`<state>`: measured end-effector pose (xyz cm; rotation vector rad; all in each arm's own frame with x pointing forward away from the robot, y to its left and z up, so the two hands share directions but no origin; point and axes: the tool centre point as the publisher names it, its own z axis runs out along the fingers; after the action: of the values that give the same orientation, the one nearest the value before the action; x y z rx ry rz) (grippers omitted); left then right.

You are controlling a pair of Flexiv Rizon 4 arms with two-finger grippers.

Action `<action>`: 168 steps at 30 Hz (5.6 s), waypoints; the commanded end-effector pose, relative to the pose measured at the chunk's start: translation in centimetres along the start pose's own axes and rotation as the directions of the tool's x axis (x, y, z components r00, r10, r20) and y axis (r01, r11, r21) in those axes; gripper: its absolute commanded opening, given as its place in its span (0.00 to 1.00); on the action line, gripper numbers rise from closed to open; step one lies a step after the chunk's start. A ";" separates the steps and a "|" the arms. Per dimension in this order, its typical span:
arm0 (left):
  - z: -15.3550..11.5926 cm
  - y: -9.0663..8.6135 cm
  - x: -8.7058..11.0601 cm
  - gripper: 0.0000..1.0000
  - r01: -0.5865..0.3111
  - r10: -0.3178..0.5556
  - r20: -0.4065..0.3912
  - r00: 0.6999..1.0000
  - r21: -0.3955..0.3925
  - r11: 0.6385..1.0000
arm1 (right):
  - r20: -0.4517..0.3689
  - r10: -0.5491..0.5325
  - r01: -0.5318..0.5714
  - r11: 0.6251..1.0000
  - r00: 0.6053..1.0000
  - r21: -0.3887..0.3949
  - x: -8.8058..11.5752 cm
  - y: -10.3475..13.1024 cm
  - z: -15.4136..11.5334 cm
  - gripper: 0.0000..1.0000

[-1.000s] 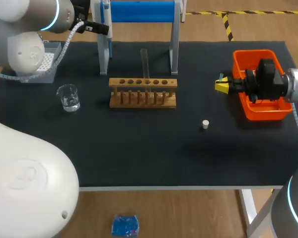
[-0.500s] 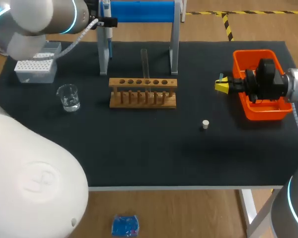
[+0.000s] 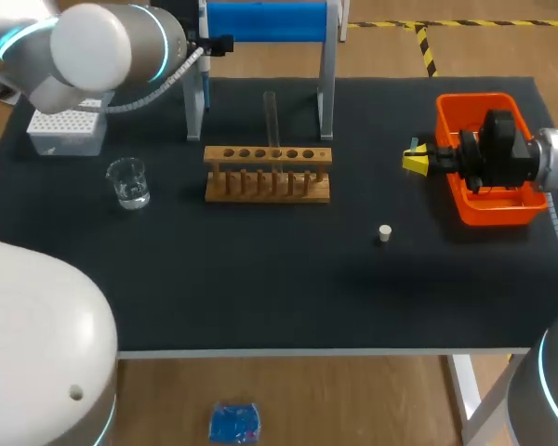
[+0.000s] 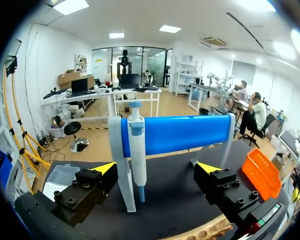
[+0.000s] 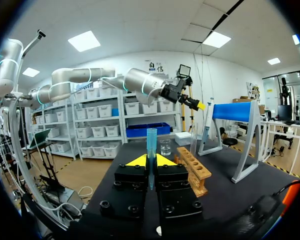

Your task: Invert the test tube, pick up the pipette, mount the tip to pipette, aspirate from beaker and dispense into the tube, eject the tip, return the pipette, and cap with the stopper.

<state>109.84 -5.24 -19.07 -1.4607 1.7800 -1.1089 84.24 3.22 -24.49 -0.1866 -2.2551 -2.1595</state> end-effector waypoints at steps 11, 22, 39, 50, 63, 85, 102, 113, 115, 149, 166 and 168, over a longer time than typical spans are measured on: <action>2.1 -0.7 0.2 1.00 0.001 -0.020 0.262 0.965 0.073 0.997 | 0.002 0.000 0.000 1.000 1.000 0.003 0.1 0.1 -0.1 0.00; 4.3 -1.8 -0.2 1.00 0.002 -0.029 0.246 0.969 0.108 0.994 | 0.002 0.000 0.000 1.000 1.000 0.003 0.1 0.1 -0.1 0.00; 6.0 -3.0 -1.1 1.00 -0.009 -0.021 0.230 0.973 0.128 0.992 | 0.002 0.000 0.000 1.000 1.000 0.003 0.1 0.1 -0.1 0.00; 6.6 -2.9 -1.6 1.00 -0.005 -0.024 0.219 0.975 0.129 0.992 | 0.002 0.000 0.000 1.000 1.000 0.003 0.1 0.1 -0.1 0.00; 7.1 -2.7 -2.0 1.00 0.006 -0.033 0.209 0.977 0.128 0.992 | 0.002 0.000 0.000 1.000 1.000 0.003 0.1 0.1 -0.1 0.00; 7.3 -2.3 -1.8 0.39 0.005 -0.031 0.209 0.977 0.122 0.993 | 0.002 0.000 0.000 1.000 1.000 0.003 0.1 0.1 -0.1 0.00; 7.7 -2.1 -2.0 0.19 0.015 -0.040 0.208 0.977 0.120 0.993 | 0.002 0.000 0.000 1.000 1.000 0.003 0.1 0.1 -0.1 0.00; 7.3 -2.5 -2.0 0.00 0.012 -0.039 0.210 0.977 0.128 0.992 | 0.002 0.000 0.000 1.000 1.000 0.003 0.1 0.1 -0.1 0.00; 7.2 -3.0 -2.1 0.00 0.006 -0.034 0.211 0.977 0.132 0.991 | 0.002 0.000 0.000 1.000 1.000 0.003 0.1 0.1 -0.1 0.00; -0.2 -8.6 -1.8 0.00 -0.161 0.182 -0.110 0.977 0.179 0.971 | 0.002 0.000 0.000 1.000 1.000 0.003 0.1 0.1 -0.1 0.00; -8.2 -7.4 -0.8 0.00 -0.258 0.317 -0.450 0.835 0.188 0.948 | 0.002 0.000 0.000 1.000 1.000 0.003 0.1 0.1 -0.1 0.00; -9.3 -7.0 -0.5 0.00 -0.281 0.344 -0.486 0.803 0.201 0.938 | 0.002 0.000 0.000 1.000 1.000 0.003 0.1 0.1 -0.1 0.00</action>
<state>107.97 -4.15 -9.02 -0.9596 1.9426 -1.2672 84.24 3.22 -24.49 -0.1866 -2.2551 -2.1595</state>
